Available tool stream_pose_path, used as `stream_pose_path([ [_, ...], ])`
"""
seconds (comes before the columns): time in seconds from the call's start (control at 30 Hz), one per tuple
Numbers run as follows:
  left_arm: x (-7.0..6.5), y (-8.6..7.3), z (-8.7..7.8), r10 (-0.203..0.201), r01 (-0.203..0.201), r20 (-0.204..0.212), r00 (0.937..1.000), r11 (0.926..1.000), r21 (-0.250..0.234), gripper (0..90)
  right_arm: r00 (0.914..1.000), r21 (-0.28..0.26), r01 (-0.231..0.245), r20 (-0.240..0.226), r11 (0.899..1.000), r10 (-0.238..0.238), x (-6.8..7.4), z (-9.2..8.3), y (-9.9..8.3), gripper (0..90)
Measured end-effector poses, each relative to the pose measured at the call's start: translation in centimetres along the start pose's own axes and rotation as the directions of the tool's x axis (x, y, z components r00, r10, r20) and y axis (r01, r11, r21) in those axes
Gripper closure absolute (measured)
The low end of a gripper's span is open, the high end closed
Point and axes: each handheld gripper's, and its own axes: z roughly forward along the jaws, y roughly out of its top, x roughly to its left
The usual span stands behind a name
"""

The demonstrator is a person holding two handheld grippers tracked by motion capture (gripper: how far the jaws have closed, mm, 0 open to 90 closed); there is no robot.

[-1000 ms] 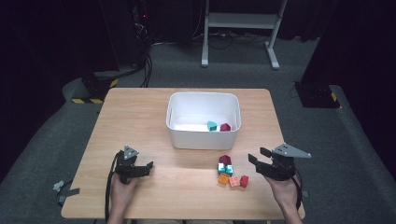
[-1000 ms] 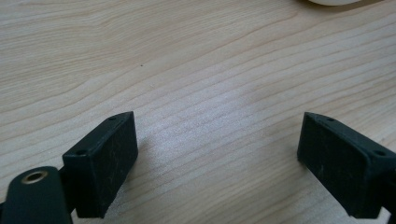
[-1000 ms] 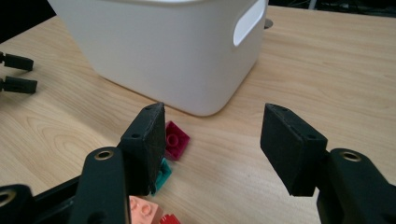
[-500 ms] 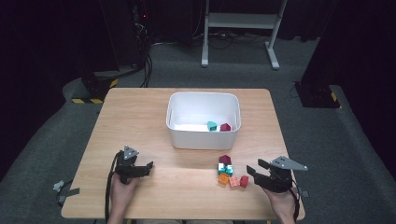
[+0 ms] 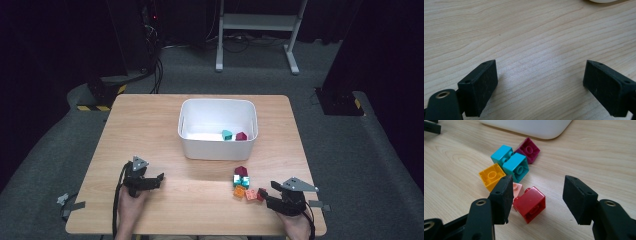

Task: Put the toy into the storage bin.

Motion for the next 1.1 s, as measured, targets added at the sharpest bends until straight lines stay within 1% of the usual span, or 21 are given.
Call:
stream_pose_path([
  [0.07, 0.0, 0.0, 0.0, 0.000, 0.000, 0.000, 1.0000, 1.0000, 0.000, 12.7, 1.0000, 0.013, 0.000, -0.005, 1.000, 0.000, 0.1, 0.3, -0.1, 41.9],
  [0.2, 0.0, 0.0, 0.0, 0.000, 0.000, 0.000, 1.0000, 1.0000, 0.000, 12.7, 0.9999, 0.022, 0.010, -0.005, 1.000, -0.010, 0.2, 0.7, -0.2, 42.1],
  [0.27, 0.0, 0.0, 0.0, -0.001, 0.001, 0.000, 1.0000, 1.0000, 0.000, 12.7, 1.0000, 0.031, 0.005, -0.008, 0.999, -0.005, 0.3, 0.9, -0.2, 42.3],
  [0.33, 0.0, 0.0, 0.0, 0.000, 0.000, 0.000, 1.0000, 1.0000, 0.000, 12.7, 0.9998, 0.035, 0.019, -0.006, 0.999, -0.019, 0.4, 1.1, -0.3, 42.4],
  [0.43, 0.0, 0.0, 0.0, 0.000, 0.000, 0.000, 1.0000, 1.0000, 0.000, 12.7, 1.0000, 0.048, 0.009, -0.005, 0.999, -0.008, 0.2, 1.4, -0.6, 42.8],
  [0.47, 0.0, 0.0, 0.0, 0.000, 0.000, 0.000, 1.0000, 1.0000, 0.000, 12.7, 0.9999, 0.050, 0.012, -0.006, 0.999, -0.012, 0.1, 1.5, -0.6, 43.0],
  [0.73, 0.0, 0.0, 0.0, 0.000, 0.000, 0.000, 1.0000, 1.0000, 0.000, 12.7, 0.9998, 0.061, 0.016, 0.009, 0.998, -0.017, 0.0, 1.8, -0.7, 46.9],
  [0.8, 0.0, 0.0, 0.0, 0.000, 0.000, 0.000, 1.0000, 1.0000, 0.000, 12.7, 0.9998, 0.068, 0.011, 0.013, 0.998, -0.012, -0.2, 2.0, -0.8, 47.5],
  [0.9, 0.0, 0.0, 0.0, 0.000, 0.000, 0.000, 1.0000, 1.0000, 0.000, 12.7, 0.9996, 0.073, 0.020, 0.019, 0.997, -0.021, -0.3, 2.2, -0.8, 49.0],
  [0.97, 0.0, 0.0, 0.0, 0.000, 0.000, 0.000, 1.0000, 1.0000, 0.000, 12.7, 0.9996, 0.075, 0.012, 0.023, 0.997, -0.014, -0.2, 2.2, -0.8, 50.1],
  [1.1, 0.0, 0.0, 0.0, 0.000, 0.000, 0.000, 1.0000, 1.0000, 0.000, 12.7, 0.9992, 0.076, 0.027, 0.028, 0.997, -0.029, -0.2, 2.3, -0.9, 53.3],
])
